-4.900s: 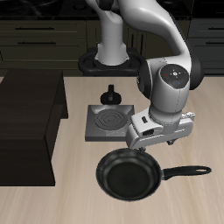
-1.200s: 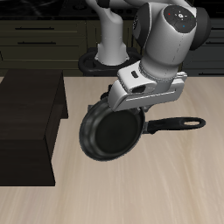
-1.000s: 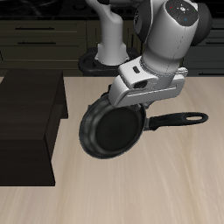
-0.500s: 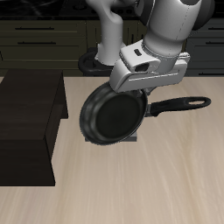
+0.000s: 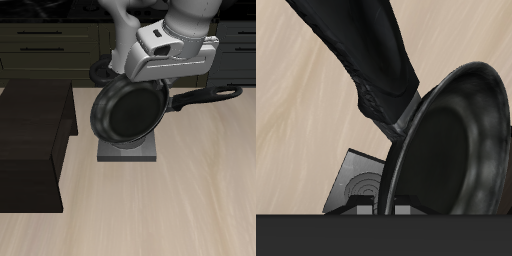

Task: Place the frypan on top of the shelf

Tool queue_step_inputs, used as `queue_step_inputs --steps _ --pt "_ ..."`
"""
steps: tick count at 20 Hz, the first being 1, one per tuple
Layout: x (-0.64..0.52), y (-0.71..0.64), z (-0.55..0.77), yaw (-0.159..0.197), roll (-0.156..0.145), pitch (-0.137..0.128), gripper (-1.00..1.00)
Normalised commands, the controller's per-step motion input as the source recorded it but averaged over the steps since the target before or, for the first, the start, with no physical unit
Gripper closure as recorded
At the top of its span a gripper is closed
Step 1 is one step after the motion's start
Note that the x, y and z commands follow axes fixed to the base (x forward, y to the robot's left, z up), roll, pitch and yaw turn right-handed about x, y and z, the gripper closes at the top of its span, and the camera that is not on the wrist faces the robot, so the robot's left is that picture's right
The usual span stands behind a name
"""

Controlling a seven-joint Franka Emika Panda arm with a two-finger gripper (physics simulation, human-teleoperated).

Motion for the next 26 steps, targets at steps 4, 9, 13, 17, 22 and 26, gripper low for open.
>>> queue_step_inputs --steps 4,9,13,17,22,26 --pt "-0.21 -0.13 0.33 0.021 -0.025 -0.036 1.0" --pt "-0.1 -0.12 0.18 0.004 -0.015 -0.013 1.0" --pt "-0.06 -0.25 0.24 -0.013 -0.035 -0.033 1.0" --pt "0.01 -0.26 0.09 -0.038 -0.042 -0.007 1.0" --pt "-0.06 -0.2 0.07 -0.014 -0.027 -0.016 1.0" --pt "-0.05 -0.23 0.17 0.001 -0.04 -0.03 1.0"
